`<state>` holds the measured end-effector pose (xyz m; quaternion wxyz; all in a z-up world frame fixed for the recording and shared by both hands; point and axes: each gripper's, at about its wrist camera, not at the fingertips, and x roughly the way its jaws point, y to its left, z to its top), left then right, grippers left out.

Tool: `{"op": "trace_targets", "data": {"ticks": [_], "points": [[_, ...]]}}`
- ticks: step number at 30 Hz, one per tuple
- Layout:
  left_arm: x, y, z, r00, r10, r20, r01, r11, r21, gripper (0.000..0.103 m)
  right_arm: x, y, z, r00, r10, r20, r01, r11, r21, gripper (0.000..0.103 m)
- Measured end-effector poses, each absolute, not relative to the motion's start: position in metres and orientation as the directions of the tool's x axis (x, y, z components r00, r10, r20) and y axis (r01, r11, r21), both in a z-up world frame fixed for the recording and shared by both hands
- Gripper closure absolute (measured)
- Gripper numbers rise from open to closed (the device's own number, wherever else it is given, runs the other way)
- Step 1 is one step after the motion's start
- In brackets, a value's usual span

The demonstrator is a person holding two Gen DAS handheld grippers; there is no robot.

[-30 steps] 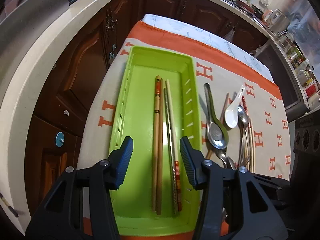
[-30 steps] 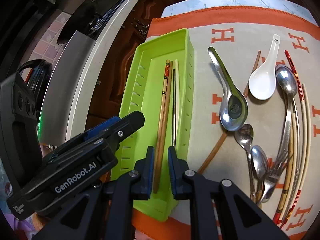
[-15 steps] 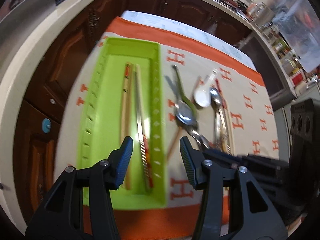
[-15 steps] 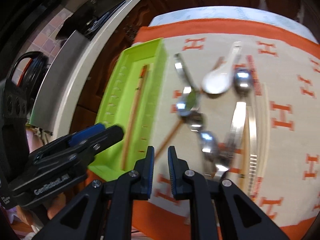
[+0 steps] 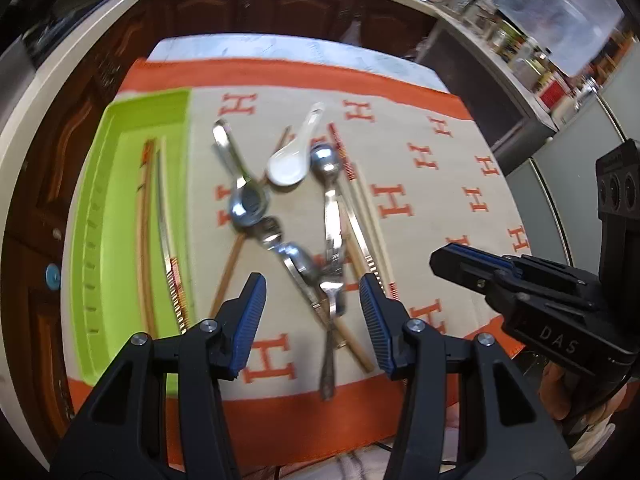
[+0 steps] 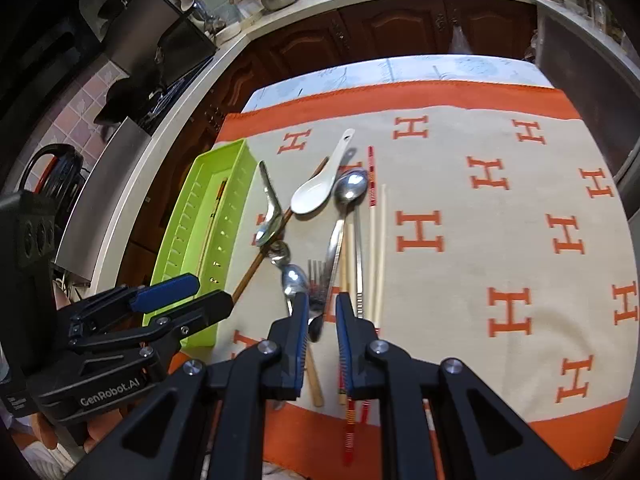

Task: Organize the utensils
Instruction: 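Move both open tools back over the utensil pile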

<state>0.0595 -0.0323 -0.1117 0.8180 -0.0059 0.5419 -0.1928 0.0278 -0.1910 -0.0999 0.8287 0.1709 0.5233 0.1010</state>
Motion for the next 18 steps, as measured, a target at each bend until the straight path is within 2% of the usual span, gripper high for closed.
{"op": "trace_targets", "data": {"ticks": [7, 18], "points": [[0.064, -0.067, -0.106, 0.4, -0.352, -0.846, 0.349, 0.912, -0.215, 0.057, 0.023, -0.206, -0.127, 0.395, 0.35, -0.85, 0.032, 0.919, 0.393, 0.089], [0.077, -0.076, -0.168, 0.358, -0.261, -0.896, 0.3, 0.941, -0.155, 0.059, 0.023, -0.201, -0.184, 0.253, 0.382, -0.889, 0.009, 0.918, 0.397, 0.089]]}}
